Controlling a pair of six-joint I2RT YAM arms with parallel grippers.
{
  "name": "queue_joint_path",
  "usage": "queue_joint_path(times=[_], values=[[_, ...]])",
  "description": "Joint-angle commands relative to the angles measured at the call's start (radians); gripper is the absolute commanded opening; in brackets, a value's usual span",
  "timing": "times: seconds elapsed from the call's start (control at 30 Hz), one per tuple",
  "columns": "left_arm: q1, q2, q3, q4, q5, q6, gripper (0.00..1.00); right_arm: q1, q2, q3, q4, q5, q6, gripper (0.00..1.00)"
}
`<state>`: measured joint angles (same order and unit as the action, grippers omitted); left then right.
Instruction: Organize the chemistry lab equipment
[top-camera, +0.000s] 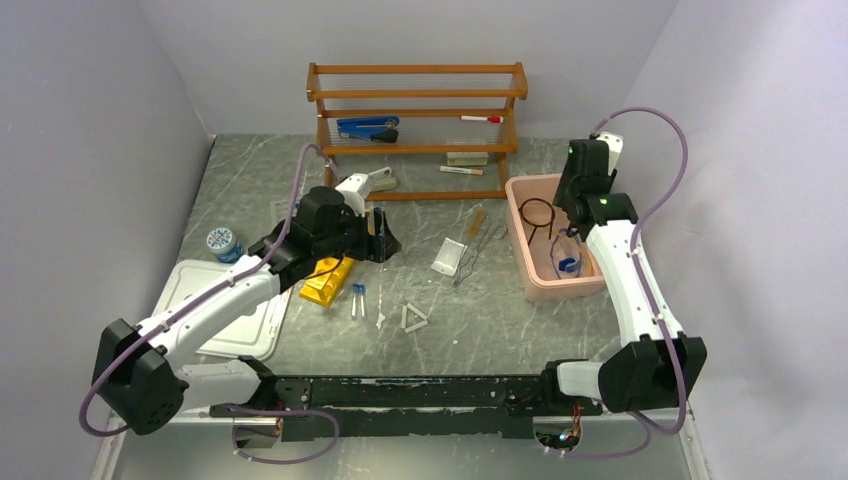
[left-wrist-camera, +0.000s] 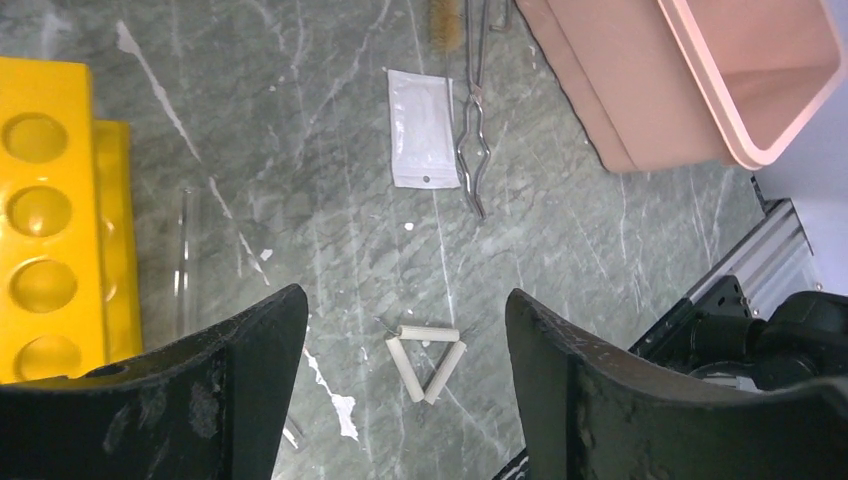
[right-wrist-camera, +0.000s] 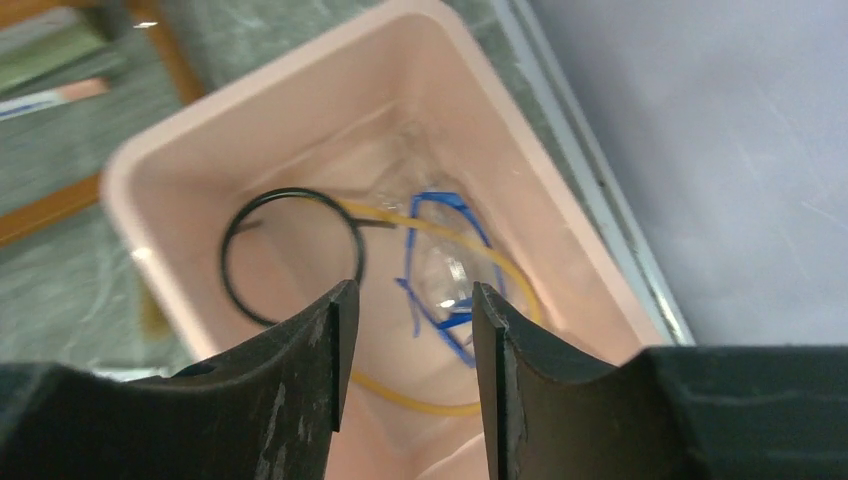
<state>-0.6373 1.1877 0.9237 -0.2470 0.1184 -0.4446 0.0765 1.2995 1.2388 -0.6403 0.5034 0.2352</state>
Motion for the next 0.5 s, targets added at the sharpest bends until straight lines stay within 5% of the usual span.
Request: queue_joint_path(times=[0.0,0.23,0.47], values=[[0.004,0.061,0.022,0.046,0.152,0.026,0.78,-0.004,-0.061,0.045,-0.062,-0.270,0.034,0.49],[-0.027,0.177,0.041,0.115,0.274,-0.019,0.72,0.085,-0.145,-0.065,0.024,-0.586,0.232,0.50],[-0.121,0.293,0.109,0.081,0.176,-0.051,0.65,0.406,-0.057,-0.123,0.049,-0.388,0.421,0.50]])
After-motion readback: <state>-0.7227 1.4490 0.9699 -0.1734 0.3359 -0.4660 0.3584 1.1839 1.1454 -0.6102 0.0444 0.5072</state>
